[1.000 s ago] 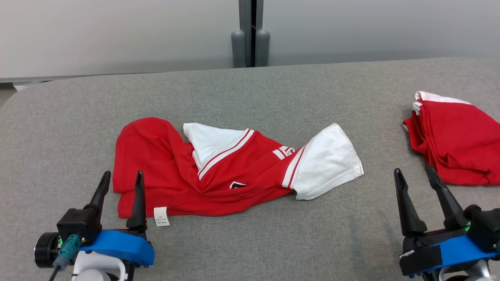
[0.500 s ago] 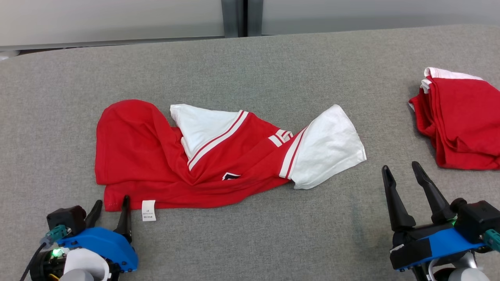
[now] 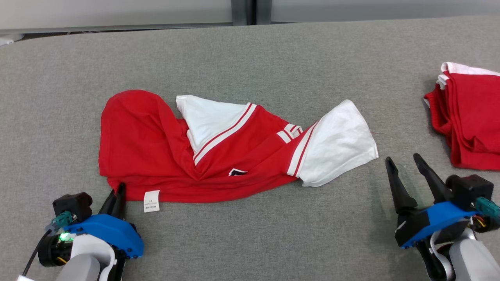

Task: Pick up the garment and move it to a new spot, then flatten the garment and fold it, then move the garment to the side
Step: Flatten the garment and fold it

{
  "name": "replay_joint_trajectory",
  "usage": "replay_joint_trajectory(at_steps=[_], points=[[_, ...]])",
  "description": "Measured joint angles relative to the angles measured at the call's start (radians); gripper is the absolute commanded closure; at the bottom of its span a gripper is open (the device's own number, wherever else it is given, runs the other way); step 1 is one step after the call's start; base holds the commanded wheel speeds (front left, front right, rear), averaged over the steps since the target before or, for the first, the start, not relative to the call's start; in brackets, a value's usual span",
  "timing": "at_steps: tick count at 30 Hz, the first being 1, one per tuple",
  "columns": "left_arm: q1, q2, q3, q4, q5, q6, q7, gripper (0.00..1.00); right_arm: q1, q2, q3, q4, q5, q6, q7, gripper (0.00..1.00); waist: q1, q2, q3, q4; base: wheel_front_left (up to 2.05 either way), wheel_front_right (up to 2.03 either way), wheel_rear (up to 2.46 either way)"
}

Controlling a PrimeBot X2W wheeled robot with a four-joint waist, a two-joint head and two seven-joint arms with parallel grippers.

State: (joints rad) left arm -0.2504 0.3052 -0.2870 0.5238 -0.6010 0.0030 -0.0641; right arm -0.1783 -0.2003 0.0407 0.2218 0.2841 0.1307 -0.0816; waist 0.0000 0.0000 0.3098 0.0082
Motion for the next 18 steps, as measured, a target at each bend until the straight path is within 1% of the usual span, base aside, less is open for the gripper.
replay_joint_trajectory(at_steps=[7, 8, 9, 10, 11, 15, 18], points=[[-0.055, -0.025, -0.026, 0.008, 0.018, -0.013, -0.032, 1.00, -0.154, -0.032, 0.113, 0.206, 0.043, 0.000, 0.005, 0.00, 0.0001, 0.0000, 0.044, 0.039, 0.00, 0.00, 0.00], [-0.059, -0.028, -0.029, 0.010, 0.020, -0.018, -0.039, 1.00, -0.167, -0.034, 0.122, 0.236, 0.050, 0.000, 0.009, 0.03, 0.0001, 0.0000, 0.049, 0.045, 0.00, 0.00, 0.00], [-0.062, -0.030, -0.032, 0.012, 0.020, -0.020, -0.045, 1.00, -0.177, -0.037, 0.129, 0.256, 0.063, 0.000, 0.006, 0.58, 0.0001, 0.0000, 0.052, 0.050, 0.00, 0.00, 0.00], [-0.065, -0.033, -0.032, 0.015, 0.020, -0.021, -0.054, 1.00, -0.189, -0.041, 0.135, 0.273, 0.077, 0.000, 0.000, 0.92, 0.0001, -0.0001, 0.055, 0.055, 0.00, 0.00, 0.00], [-0.066, -0.035, -0.033, 0.015, 0.021, -0.021, -0.063, 1.00, -0.199, -0.045, 0.144, 0.287, 0.089, 0.000, -0.001, 1.00, 0.0000, 0.0000, 0.057, 0.059, 0.00, 0.00, 0.00], [-0.066, -0.038, -0.031, 0.002, 0.024, -0.019, -0.101, 1.00, -0.209, -0.057, 0.168, 0.298, 0.127, 0.000, -0.050, 1.00, 0.0003, 0.0002, 0.052, 0.061, 0.00, 0.00, 0.00], [-0.048, -0.030, -0.019, -0.047, 0.027, -0.002, -0.127, 1.00, -0.201, -0.067, 0.166, 0.260, 0.145, 0.000, -0.098, 1.00, 0.0003, 0.0002, 0.034, 0.055, 0.00, 0.00, 0.00]])
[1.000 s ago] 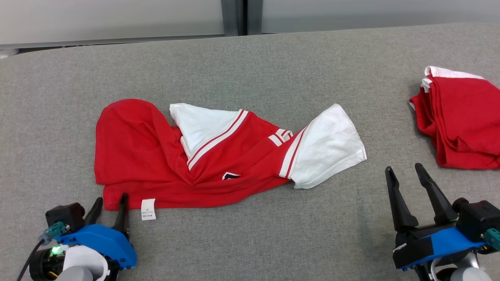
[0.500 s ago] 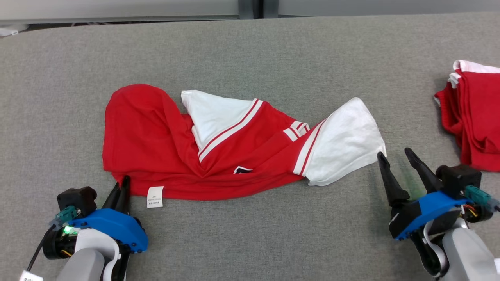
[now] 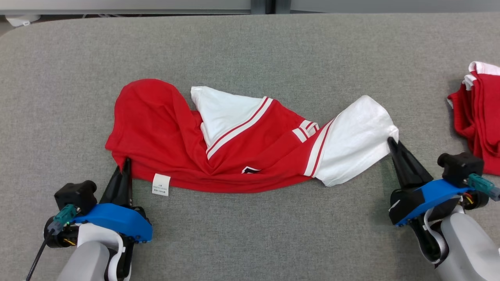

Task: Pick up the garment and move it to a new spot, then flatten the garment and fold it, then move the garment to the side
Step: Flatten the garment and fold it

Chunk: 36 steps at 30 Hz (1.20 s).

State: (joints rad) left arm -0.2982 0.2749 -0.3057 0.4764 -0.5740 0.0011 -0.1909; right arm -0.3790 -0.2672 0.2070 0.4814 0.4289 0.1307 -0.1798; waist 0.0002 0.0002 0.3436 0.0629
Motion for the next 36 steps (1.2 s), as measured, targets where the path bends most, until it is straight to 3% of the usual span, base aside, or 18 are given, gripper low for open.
replay_joint_trajectory(at_steps=[9, 14, 21, 28, 36], points=[[0.095, 0.073, 0.037, -0.370, 0.047, 0.099, -0.004, 1.00, 0.080, -0.022, -0.158, -0.305, -0.039, 0.000, -0.024, 1.00, -0.0003, -0.0001, -0.093, -0.023, 0.00, 0.00, 0.00], [0.098, 0.118, 0.059, -0.589, 0.082, 0.147, 0.033, 1.00, 0.093, -0.020, -0.266, -0.551, -0.105, 0.000, 0.044, 1.00, -0.0003, -0.0001, -0.146, -0.033, 0.00, 0.00, 0.00], [0.000, 0.180, 0.094, -0.814, 0.134, 0.176, 0.088, 1.00, 0.022, -0.043, -0.391, -0.819, -0.146, 0.000, 0.175, 1.00, -0.0003, -0.0002, -0.211, -0.049, 0.00, 0.00, 0.00], [-0.158, 0.207, 0.131, -0.892, 0.144, 0.192, 0.146, 1.00, -0.121, -0.115, -0.441, -0.882, -0.114, 0.000, 0.275, 1.00, -0.0003, -0.0004, -0.240, -0.066, 0.00, 0.00, 0.00], [-0.291, 0.192, 0.107, -0.809, 0.104, 0.155, 0.177, 1.00, -0.264, -0.163, -0.396, -0.772, -0.060, 0.000, 0.310, 1.00, -0.0002, -0.0004, -0.208, -0.085, 0.00, 0.00, 0.00]])
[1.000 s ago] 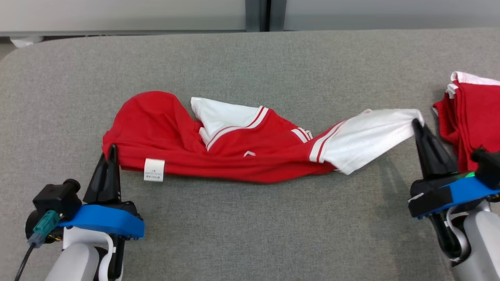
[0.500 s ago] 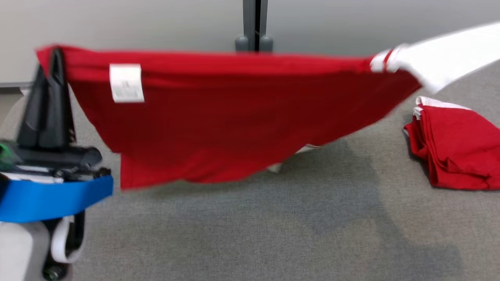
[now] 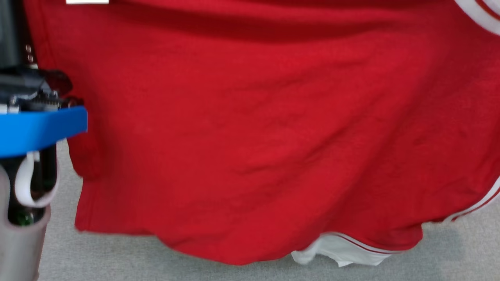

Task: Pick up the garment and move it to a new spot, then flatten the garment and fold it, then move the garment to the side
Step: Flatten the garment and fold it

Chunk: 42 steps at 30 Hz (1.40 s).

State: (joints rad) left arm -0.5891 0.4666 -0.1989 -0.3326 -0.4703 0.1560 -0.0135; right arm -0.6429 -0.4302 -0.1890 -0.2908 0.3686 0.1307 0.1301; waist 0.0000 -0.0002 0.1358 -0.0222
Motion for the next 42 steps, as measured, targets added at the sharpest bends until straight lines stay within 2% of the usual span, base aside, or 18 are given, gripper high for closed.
replay_joint_trajectory(at_steps=[5, 11, 17, 21, 26, 33, 37, 39, 42], points=[[-0.122, -0.042, -0.011, 0.169, -0.048, -0.041, -0.014, 1.00, -0.138, -0.019, 0.071, 0.150, 0.032, 0.000, -0.019, 1.00, 0.0003, 0.0002, 0.053, -0.011, 0.00, 0.00, 0.00], [-0.367, -0.108, -0.041, 0.515, -0.071, -0.114, -0.071, 1.00, -0.391, -0.008, 0.177, 0.401, 0.063, 0.000, -0.098, 1.00, 0.0003, 0.0003, 0.129, -0.012, 0.00, 0.00, 0.00], [-0.606, -0.151, -0.034, 0.864, -0.065, -0.159, -0.183, 1.00, -0.608, 0.047, 0.273, 0.672, 0.073, 0.000, -0.207, 1.00, 0.0005, 0.0005, 0.188, -0.012, 0.00, 0.00, 0.00], [-0.656, -0.163, -0.028, 1.065, -0.066, -0.178, -0.215, 1.00, -0.668, 0.098, 0.331, 0.847, 0.082, 0.000, -0.257, 1.00, 0.0000, 0.0003, 0.196, -0.016, 0.00, 0.00, 0.00], [-0.592, -0.198, -0.007, 1.271, -0.098, -0.204, -0.236, 1.00, -0.630, 0.178, 0.426, 1.032, 0.120, 0.000, -0.304, 1.00, 0.0001, 0.0004, 0.216, -0.031, 0.00, 0.00, 0.00], [-0.396, -0.268, 0.028, 1.450, -0.148, -0.245, -0.247, 1.00, -0.396, 0.246, 0.534, 1.191, 0.226, 0.000, -0.365, 1.00, 0.0002, 0.0004, 0.251, -0.034, 0.00, 0.00, 0.00], [-0.284, -0.304, 0.090, 1.460, -0.202, -0.265, -0.248, 1.00, -0.231, 0.249, 0.564, 1.185, 0.298, 0.000, -0.386, 1.00, 0.0000, 0.0004, 0.249, -0.025, 0.00, 0.00, 0.00], [-0.221, -0.308, 0.119, 1.435, -0.209, -0.272, -0.248, 1.00, -0.152, 0.250, 0.574, 1.149, 0.325, 0.000, -0.389, 1.00, 0.0001, 0.0005, 0.242, -0.025, 0.00, 0.00, 0.00], [-0.127, -0.314, 0.140, 1.372, -0.201, -0.280, -0.248, 1.00, -0.029, 0.236, 0.533, 1.042, 0.346, 0.000, -0.391, 1.00, -0.0001, 0.0003, 0.222, -0.024, 0.00, 0.00, 0.00]])
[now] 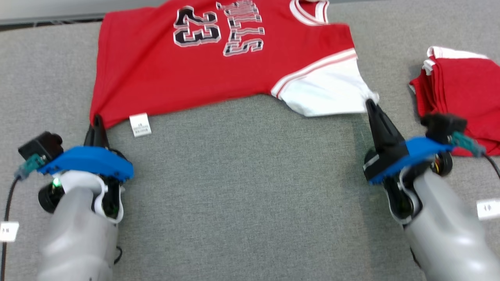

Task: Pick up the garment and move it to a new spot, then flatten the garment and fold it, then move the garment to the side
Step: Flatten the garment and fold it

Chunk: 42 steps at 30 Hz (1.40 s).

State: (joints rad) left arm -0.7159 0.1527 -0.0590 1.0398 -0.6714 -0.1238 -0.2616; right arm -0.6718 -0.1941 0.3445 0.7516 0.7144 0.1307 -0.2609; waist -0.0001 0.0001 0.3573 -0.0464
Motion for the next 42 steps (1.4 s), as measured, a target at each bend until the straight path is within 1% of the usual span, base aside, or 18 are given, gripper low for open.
replay_joint_trajectory(at_steps=[6, 10, 12, 13, 17, 20, 22, 24, 26, 29, 32, 36, 42], points=[[0.188, 0.006, 0.023, -0.171, 0.074, -0.001, 0.000, 1.00, 0.299, -0.008, -0.077, -0.254, -0.046, 0.000, 0.000, 1.00, -0.0001, -0.0001, -0.056, 0.010, 0.00, 0.00, 0.00], [0.333, 0.011, 0.046, -0.322, 0.094, -0.002, 0.000, 1.00, 0.495, -0.007, -0.145, -0.384, -0.072, 0.000, 0.000, 1.00, -0.0001, -0.0002, -0.102, 0.010, 0.00, 0.00, 0.00], [0.415, 0.015, 0.047, -0.396, 0.099, 0.011, 0.002, 1.00, 0.584, -0.002, -0.184, -0.455, -0.093, 0.000, 0.019, 1.00, -0.0002, -0.0002, -0.127, 0.010, 0.00, 0.00, 0.00], [0.495, 0.023, 0.046, -0.488, 0.101, 0.040, 0.041, 1.00, 0.671, 0.011, -0.228, -0.535, -0.116, 0.000, 0.064, 1.00, -0.0002, -0.0002, -0.150, 0.010, 0.00, 0.00, 0.00], [0.661, 0.046, 0.052, -0.740, 0.104, 0.119, 0.154, 1.00, 0.830, 0.057, -0.320, -0.724, -0.179, 0.000, 0.181, 1.00, -0.0001, -0.0003, -0.179, 0.008, 0.00, 0.00, 0.00], [0.781, 0.061, 0.056, -0.944, 0.115, 0.192, 0.253, 1.00, 0.917, 0.092, -0.375, -0.858, -0.221, 0.000, 0.271, 1.00, -0.0001, -0.0003, -0.191, 0.009, 0.00, 0.00, 0.00], [0.845, 0.066, 0.053, -1.066, 0.117, 0.228, 0.318, 1.00, 0.952, 0.107, -0.400, -0.933, -0.243, 0.000, 0.325, 1.00, -0.0001, -0.0003, -0.195, 0.010, 0.00, 0.00, 0.00], [0.887, 0.074, 0.046, -1.155, 0.118, 0.256, 0.384, 1.00, 0.970, 0.118, -0.419, -0.987, -0.256, 0.000, 0.367, 1.00, -0.0001, -0.0003, -0.194, 0.012, 0.00, 0.00, 0.00], [0.903, 0.082, 0.038, -1.214, 0.118, 0.275, 0.438, 1.00, 0.971, 0.125, -0.431, -1.020, -0.265, 0.000, 0.401, 1.00, 0.0000, -0.0003, -0.189, 0.014, 0.00, 0.00, 0.00], [0.902, 0.094, 0.026, -1.247, 0.107, 0.290, 0.514, 1.00, 0.960, 0.131, -0.438, -1.038, -0.269, 0.000, 0.436, 1.00, 0.0001, -0.0003, -0.172, 0.016, 0.00, 0.00, 0.00], [0.871, 0.105, 0.019, -1.250, 0.079, 0.290, 0.576, 1.00, 0.910, 0.134, -0.436, -1.033, -0.272, 0.000, 0.463, 1.00, 0.0000, -0.0003, -0.142, 0.014, 0.00, 0.00, 0.00], [0.785, 0.128, 0.017, -1.228, 0.050, 0.275, 0.635, 1.00, 0.788, 0.122, -0.423, -0.995, -0.272, 0.000, 0.491, 1.00, 0.0003, -0.0001, -0.089, 0.009, 0.00, 0.00, 0.00], [0.644, 0.156, 0.019, -1.163, -0.003, 0.249, 0.713, 1.00, 0.576, 0.068, -0.388, -0.875, -0.255, 0.000, 0.514, 1.00, 0.0004, 0.0000, -0.019, 0.014, 0.00, 0.00, 0.00]])
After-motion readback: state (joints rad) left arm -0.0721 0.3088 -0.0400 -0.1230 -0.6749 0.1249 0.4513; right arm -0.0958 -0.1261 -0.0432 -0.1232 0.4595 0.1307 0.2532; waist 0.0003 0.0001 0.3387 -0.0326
